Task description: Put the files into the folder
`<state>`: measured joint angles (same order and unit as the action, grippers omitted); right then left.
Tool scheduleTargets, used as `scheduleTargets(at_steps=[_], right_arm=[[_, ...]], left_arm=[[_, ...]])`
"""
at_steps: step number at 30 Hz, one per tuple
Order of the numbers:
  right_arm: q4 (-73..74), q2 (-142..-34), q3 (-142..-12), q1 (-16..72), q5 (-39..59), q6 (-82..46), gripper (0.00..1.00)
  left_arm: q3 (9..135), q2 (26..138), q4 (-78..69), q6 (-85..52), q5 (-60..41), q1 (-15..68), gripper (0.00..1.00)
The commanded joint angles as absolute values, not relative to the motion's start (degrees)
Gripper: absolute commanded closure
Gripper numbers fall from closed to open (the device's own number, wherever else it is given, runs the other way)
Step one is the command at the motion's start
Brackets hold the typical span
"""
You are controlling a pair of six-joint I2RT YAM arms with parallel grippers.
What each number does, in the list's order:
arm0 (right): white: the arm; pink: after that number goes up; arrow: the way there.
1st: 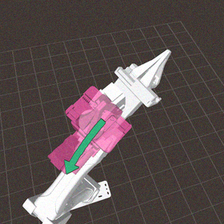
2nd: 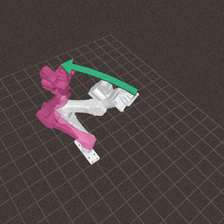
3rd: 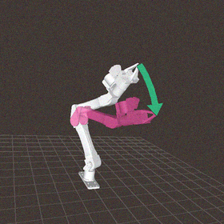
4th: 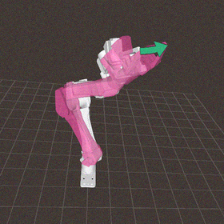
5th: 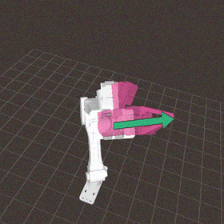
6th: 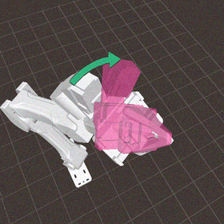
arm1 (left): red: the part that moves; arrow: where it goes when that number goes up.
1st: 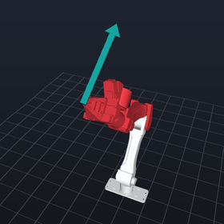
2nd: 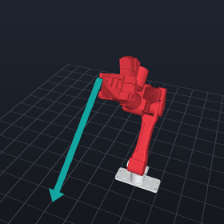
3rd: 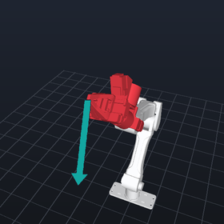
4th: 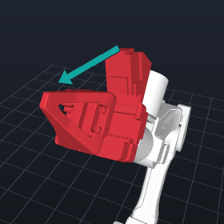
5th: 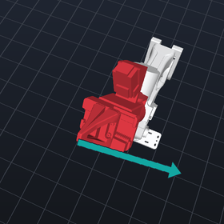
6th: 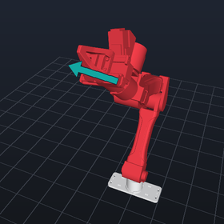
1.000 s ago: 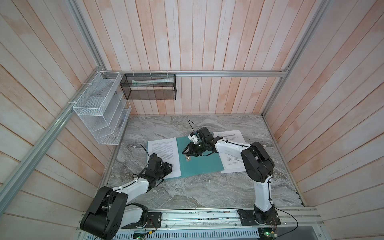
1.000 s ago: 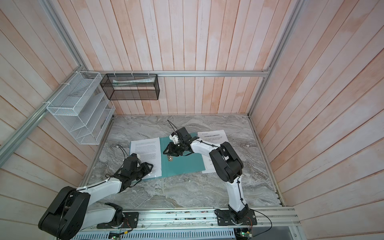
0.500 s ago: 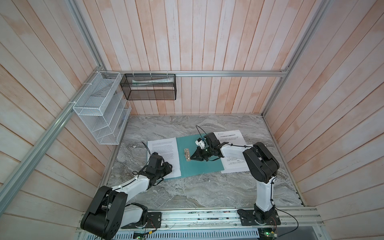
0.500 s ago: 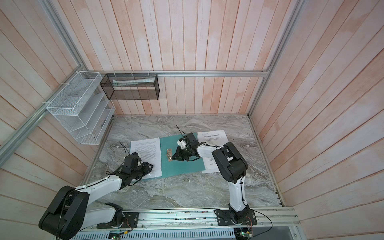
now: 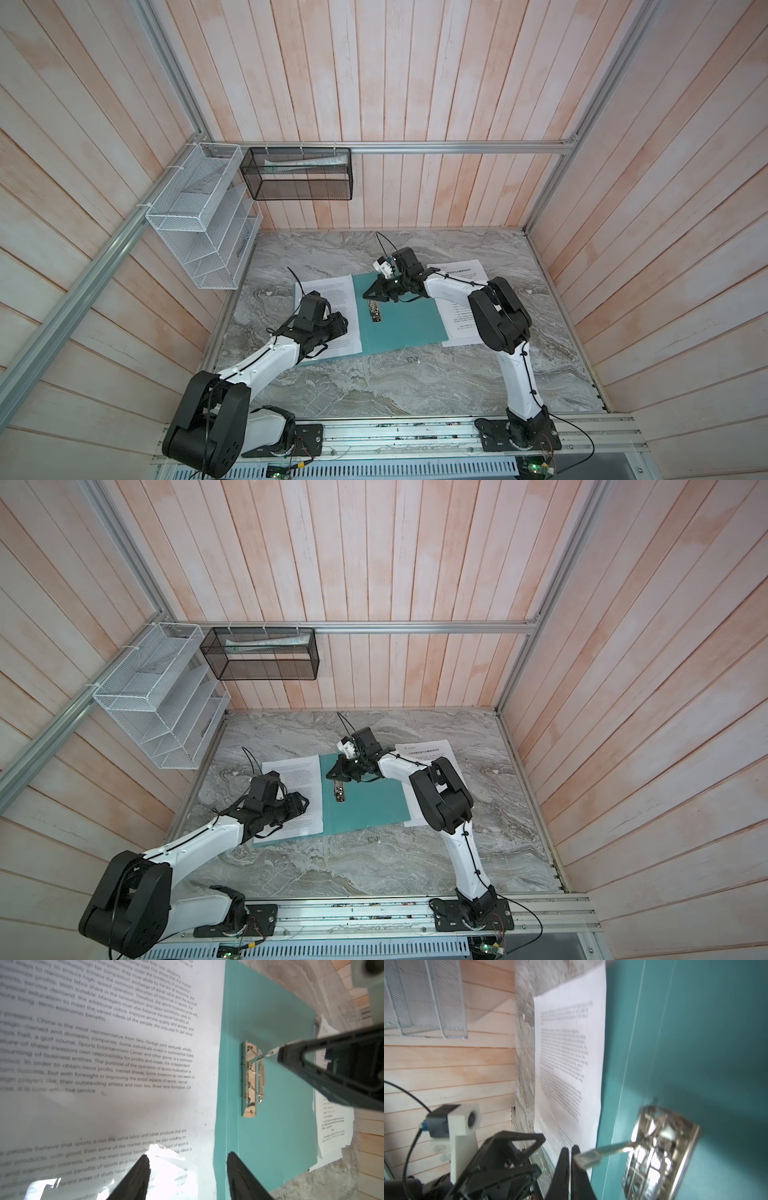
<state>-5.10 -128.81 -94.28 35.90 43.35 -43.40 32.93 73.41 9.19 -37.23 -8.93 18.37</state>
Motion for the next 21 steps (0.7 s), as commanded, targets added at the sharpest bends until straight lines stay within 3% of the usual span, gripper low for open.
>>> scheduleTargets(at_steps=[1, 6, 9, 12, 13, 21], right_arm=[[-14.7, -135.2, -106.1, 33.4, 39.5, -38.5, 1.0], [-34.6, -146.8, -135.4, 32.7, 30.1, -28.9, 0.97], [-41.5, -150.3, -147.2, 32.0, 21.2, -24.6, 0.74], [-40.5, -149.1, -145.7, 31.0, 12.2, -20.5, 0.43], [-39.6, -148.5, -144.2, 30.5, 10.1, -19.2, 0.37], [-40.5, -150.8, -144.6, 26.5, 12.5, -12.7, 0.37]], left_arm=[[35.9, 74.5, 11.9, -33.7, -8.7, 18.2, 0.38], [38.1, 73.4, 14.1, -32.0, -9.2, 18.2, 0.38], [37.9, 70.7, 14.2, -31.8, -9.9, 18.2, 0.35], [37.9, 68.7, 14.4, -31.8, -10.5, 18.2, 0.34], [37.8, 68.2, 14.3, -31.7, -10.8, 18.2, 0.33], [36.2, 64.2, 11.0, -32.3, -11.8, 18.3, 0.31]])
